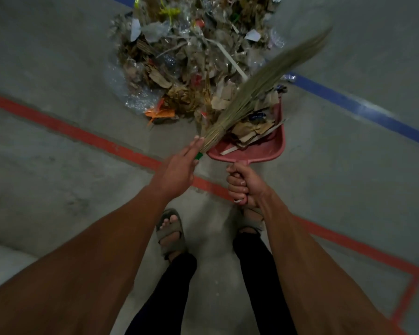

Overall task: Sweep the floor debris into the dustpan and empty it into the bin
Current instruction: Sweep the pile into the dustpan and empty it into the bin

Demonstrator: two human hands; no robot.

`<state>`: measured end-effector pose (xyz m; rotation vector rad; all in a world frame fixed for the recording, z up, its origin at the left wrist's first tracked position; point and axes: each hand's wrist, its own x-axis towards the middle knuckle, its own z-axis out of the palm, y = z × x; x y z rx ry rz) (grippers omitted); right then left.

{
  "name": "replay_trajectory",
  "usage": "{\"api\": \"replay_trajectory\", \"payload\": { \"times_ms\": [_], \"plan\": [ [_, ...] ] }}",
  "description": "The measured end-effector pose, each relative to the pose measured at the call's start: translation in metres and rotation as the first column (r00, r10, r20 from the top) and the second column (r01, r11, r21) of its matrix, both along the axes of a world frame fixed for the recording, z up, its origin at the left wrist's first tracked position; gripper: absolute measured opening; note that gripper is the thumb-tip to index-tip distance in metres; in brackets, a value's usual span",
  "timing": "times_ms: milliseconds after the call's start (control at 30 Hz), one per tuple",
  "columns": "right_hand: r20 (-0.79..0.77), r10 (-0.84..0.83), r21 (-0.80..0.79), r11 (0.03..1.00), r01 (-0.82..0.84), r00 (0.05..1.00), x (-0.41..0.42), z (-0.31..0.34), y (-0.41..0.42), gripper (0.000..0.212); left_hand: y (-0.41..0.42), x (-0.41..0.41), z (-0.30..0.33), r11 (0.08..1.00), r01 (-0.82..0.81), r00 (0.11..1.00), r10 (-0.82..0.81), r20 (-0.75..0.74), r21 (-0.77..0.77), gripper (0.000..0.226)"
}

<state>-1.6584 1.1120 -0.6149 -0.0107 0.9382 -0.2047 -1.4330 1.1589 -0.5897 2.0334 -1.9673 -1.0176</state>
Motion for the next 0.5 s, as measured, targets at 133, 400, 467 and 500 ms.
{"api": "replay_trajectory", "payload": {
  "times_ms": [133,400,467,500],
  "plan": [
    [0.017,-0.016,-0.043,0.999,0.017,1.000,-0.002,0.056,0.014,0.047,0.004,-0.005,0.065,1.000,0.023,0.999,-0.023,0.033,0.009,0.071],
    [0.052,-0.111,-0.067,0.991,0.115,0.992,-0.014,0.163,0.045,0.045,0.009,-0.009,0.171,0.987,0.160,0.985,-0.160,0.072,0.003,0.078],
    [0.058,-0.148,-0.063,0.986,0.152,0.987,-0.021,0.191,0.057,0.043,0.015,-0.015,0.196,0.981,0.195,0.978,-0.195,0.073,0.005,0.078],
    [0.051,-0.164,-0.057,0.984,0.167,0.985,-0.024,0.203,0.063,0.044,0.018,-0.018,0.208,0.977,0.212,0.974,-0.212,0.081,0.006,0.077]
  ]
}}
